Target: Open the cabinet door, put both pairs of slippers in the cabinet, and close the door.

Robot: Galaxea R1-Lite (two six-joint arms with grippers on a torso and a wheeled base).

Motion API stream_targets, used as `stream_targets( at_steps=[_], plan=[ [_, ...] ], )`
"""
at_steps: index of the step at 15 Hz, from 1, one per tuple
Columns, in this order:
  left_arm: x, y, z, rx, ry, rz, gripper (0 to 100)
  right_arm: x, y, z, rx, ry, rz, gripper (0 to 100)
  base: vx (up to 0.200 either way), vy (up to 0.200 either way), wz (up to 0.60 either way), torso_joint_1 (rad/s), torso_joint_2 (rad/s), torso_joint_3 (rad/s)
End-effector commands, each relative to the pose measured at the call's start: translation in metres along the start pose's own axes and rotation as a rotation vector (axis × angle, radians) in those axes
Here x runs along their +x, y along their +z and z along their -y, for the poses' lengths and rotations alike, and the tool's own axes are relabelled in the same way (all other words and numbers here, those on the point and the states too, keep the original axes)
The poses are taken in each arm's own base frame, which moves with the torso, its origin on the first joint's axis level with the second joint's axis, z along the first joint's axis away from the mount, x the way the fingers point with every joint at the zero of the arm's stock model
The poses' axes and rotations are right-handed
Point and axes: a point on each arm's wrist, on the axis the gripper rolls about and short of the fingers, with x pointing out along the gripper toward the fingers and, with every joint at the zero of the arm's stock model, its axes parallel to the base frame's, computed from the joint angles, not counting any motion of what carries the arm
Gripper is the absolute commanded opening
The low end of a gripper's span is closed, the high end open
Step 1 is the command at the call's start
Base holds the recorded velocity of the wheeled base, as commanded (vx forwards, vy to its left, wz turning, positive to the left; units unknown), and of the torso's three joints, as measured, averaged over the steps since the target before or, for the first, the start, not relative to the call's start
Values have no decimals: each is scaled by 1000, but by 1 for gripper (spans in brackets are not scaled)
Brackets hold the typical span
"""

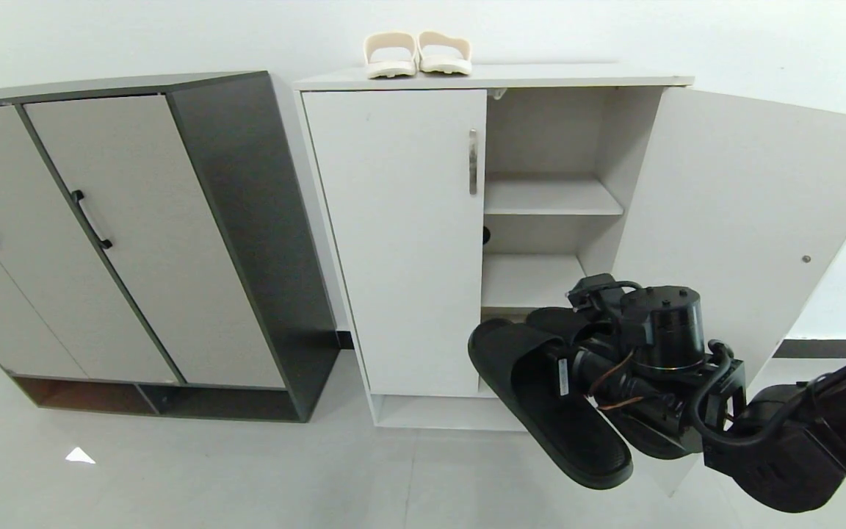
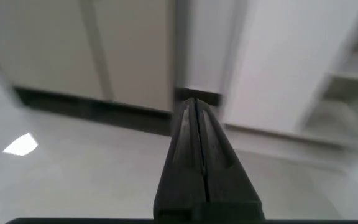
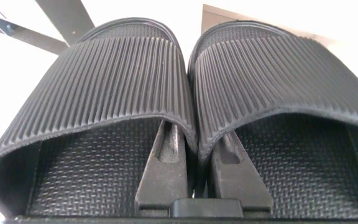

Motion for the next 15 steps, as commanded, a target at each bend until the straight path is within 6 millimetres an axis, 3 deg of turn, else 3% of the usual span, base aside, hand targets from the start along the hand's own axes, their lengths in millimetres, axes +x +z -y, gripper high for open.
stream_targets(
  at_steps=[1,6,8,12,15],
  plan=[
    [-3,-12,4,39,-141,-11,0,1,-1,0,-1,0,-4,0,0,0,0,0,0,0],
    [-3,-14,3,50,-140,-23,0,1,-2,0,-1,1,-6,0,0,0,0,0,0,0],
    [-7,-15,1,87,-275,33,0,1,-1,0,-1,2,2,0,0,0,0,0,0,0],
    [-9,-16,-2,64,-126,64,0,1,-1,0,1,3,9,0,0,0,0,0,0,0],
    [-9,-16,-1,33,-147,62,0,6,-1,-14,-6,6,15,0,0,0,0,0,0,0]
  ],
)
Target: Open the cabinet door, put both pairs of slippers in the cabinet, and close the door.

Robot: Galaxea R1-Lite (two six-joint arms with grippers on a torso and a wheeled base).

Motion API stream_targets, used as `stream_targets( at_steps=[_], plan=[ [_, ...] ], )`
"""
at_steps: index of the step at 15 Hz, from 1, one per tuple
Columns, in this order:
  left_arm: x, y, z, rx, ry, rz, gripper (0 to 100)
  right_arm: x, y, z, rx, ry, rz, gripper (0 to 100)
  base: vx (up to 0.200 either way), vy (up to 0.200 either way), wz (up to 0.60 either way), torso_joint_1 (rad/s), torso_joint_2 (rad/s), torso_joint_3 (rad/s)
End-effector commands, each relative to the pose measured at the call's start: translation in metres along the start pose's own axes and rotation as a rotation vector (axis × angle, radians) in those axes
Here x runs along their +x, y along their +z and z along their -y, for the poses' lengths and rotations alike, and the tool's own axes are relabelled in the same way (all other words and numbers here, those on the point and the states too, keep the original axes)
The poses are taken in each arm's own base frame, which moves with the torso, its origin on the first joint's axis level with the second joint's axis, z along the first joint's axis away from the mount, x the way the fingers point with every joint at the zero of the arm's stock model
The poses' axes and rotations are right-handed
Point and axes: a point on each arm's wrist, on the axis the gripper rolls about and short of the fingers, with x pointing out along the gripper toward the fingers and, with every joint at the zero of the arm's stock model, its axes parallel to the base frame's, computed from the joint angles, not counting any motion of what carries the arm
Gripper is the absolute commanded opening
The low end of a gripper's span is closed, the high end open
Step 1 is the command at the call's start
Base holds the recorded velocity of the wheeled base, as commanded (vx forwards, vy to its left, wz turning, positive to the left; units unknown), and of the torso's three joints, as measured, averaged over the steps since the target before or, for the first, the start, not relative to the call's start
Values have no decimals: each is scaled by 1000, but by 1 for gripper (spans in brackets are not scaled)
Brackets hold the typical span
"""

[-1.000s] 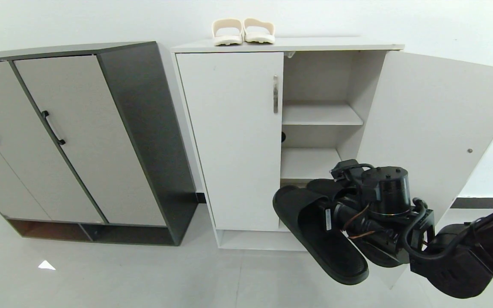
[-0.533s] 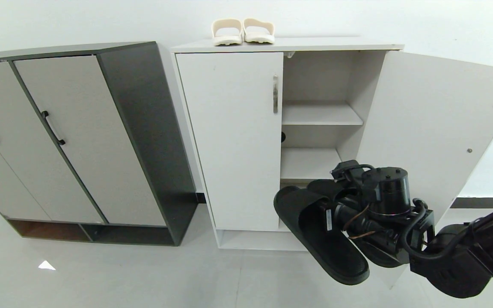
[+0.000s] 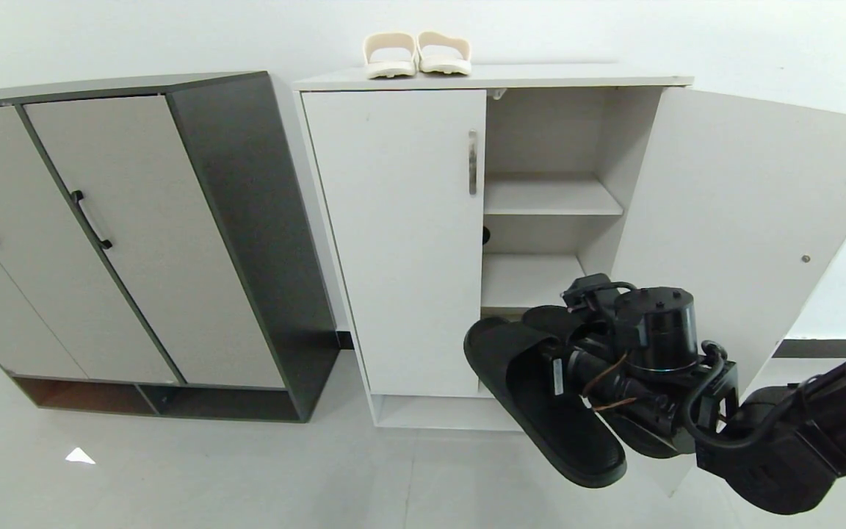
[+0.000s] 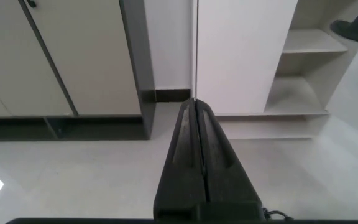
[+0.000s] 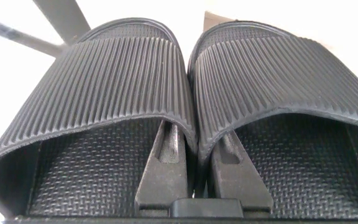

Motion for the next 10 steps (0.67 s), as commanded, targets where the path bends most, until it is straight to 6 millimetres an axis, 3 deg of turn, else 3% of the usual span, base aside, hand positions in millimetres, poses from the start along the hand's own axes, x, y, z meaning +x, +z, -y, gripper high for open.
stream_targets(
  at_steps=[1,4,7,10],
  plan=[
    [0,0,0,-21,2,6,0,10,1,-15,-1,-37,19,0,0,0,0,0,0,0],
    [0,0,0,-21,2,6,0,33,1,-39,44,-166,63,0,0,0,0,0,0,0],
    [0,0,0,-23,2,6,0,57,-10,-44,42,-274,66,0,0,0,0,0,0,0],
    [0,0,0,-23,0,8,0,65,-17,-45,36,-308,60,0,0,-200,0,2,2,1]
  ],
)
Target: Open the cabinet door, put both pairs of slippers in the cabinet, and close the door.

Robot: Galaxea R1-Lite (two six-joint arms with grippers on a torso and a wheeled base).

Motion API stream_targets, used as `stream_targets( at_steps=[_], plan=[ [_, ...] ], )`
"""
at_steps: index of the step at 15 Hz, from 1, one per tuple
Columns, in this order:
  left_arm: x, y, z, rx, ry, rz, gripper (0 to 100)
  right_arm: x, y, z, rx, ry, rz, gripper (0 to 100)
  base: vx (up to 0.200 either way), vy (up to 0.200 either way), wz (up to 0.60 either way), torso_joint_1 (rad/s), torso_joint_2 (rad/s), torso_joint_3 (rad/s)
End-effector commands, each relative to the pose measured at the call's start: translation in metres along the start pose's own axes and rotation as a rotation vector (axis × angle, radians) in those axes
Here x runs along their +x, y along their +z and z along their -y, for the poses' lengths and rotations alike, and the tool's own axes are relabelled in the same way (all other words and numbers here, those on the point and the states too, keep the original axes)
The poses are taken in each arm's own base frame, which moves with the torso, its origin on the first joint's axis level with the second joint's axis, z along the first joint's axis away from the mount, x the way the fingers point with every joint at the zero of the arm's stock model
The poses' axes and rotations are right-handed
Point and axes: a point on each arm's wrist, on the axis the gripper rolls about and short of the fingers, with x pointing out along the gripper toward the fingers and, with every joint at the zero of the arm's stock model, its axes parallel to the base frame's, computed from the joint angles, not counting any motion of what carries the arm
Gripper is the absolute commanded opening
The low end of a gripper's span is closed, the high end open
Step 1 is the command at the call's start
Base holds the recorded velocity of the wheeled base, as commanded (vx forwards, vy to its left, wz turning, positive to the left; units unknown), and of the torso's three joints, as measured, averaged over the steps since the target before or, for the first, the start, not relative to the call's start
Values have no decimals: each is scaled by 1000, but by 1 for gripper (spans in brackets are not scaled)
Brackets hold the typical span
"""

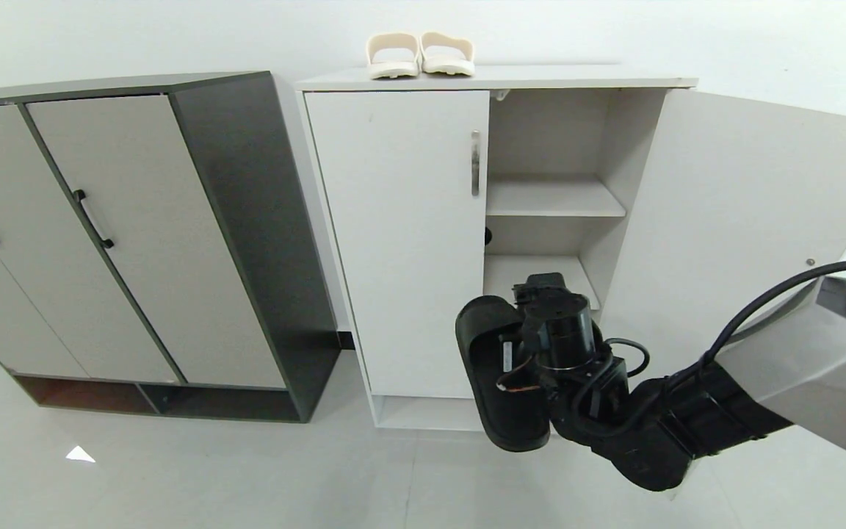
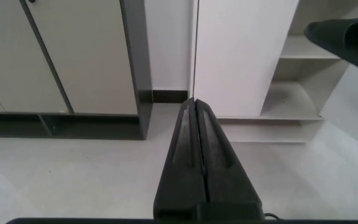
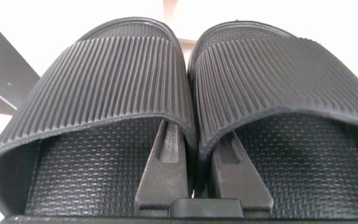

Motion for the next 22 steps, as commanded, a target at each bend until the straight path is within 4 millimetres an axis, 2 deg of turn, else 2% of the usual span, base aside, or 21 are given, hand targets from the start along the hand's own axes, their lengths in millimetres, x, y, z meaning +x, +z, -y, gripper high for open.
stream_targets(
  at_steps=[1,5,11,22],
  plan=[
    [0,0,0,0,0,-3,0,7,-13,-3,-18,-11,-23,0,0,-200,0,-2,2,2],
    [0,0,0,0,0,-3,0,8,-13,-2,-19,-15,-23,0,0,-200,0,8,1,2],
    [0,0,0,0,2,-3,0,20,-17,-3,9,-29,-21,0,0,0,0,0,0,0],
    [0,0,0,2,0,-1,0,38,-40,-13,34,-22,-32,0,0,0,0,0,1,-41]
  ],
)
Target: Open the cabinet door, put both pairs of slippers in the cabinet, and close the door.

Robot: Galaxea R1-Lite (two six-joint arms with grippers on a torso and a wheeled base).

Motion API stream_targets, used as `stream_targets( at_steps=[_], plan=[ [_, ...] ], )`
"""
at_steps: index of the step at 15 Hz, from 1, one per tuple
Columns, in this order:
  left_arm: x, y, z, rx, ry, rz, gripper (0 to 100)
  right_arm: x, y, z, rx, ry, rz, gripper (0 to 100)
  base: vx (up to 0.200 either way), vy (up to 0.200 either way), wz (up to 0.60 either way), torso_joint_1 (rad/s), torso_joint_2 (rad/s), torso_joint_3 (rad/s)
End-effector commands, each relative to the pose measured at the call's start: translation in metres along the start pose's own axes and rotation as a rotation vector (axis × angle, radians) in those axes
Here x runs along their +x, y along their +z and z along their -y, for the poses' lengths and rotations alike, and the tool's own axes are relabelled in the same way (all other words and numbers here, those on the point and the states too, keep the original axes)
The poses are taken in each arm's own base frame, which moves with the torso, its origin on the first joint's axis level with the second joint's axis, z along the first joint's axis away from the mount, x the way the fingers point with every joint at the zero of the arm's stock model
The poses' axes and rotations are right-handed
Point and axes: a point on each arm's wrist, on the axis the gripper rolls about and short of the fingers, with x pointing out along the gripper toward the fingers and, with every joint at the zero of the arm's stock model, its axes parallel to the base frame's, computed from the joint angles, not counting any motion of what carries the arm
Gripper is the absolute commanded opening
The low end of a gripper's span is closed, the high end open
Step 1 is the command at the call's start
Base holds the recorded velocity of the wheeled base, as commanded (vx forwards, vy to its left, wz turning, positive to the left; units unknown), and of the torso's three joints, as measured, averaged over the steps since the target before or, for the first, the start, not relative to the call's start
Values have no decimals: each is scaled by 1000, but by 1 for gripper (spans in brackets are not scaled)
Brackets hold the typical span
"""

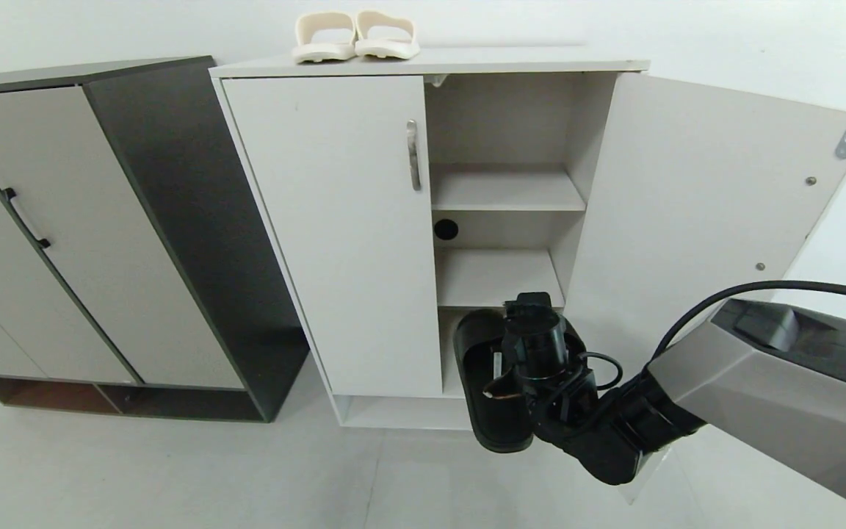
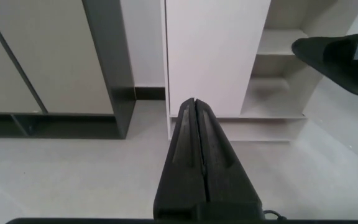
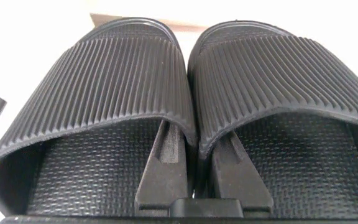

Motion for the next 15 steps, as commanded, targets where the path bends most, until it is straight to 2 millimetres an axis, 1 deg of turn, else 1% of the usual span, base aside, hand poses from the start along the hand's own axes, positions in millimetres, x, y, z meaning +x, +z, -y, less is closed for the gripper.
stream_targets(
  at_steps=[1,3,5,8,10,11,12,13,15],
  plan=[
    [0,0,0,0,1,-2,0,7,-9,-3,-4,-5,-5,0,0,0,0,2,2,-183],
    [0,0,0,0,1,-1,0,11,-15,-5,1,-5,7,0,0,0,0,2,2,-205],
    [0,0,0,0,1,-1,0,12,-15,-6,15,-1,32,0,0,0,0,2,0,-195],
    [0,0,0,2,1,-1,0,12,-8,-7,24,-14,89,0,0,0,0,4,4,-190],
    [0,0,0,0,0,-1,0,12,-1,-6,16,-20,193,0,0,0,0,0,0,-98],
    [0,0,0,0,1,-1,0,14,-1,-5,10,-23,220,0,0,0,0,0,0,0],
    [0,0,0,0,1,-1,0,15,-2,-5,8,-23,221,0,0,0,0,0,0,0],
    [0,0,0,0,1,-1,0,18,-11,-5,-6,-27,209,0,0,0,0,0,0,0],
    [0,0,0,0,1,-2,0,20,-17,-5,-13,-28,203,0,0,0,0,0,0,0]
  ],
)
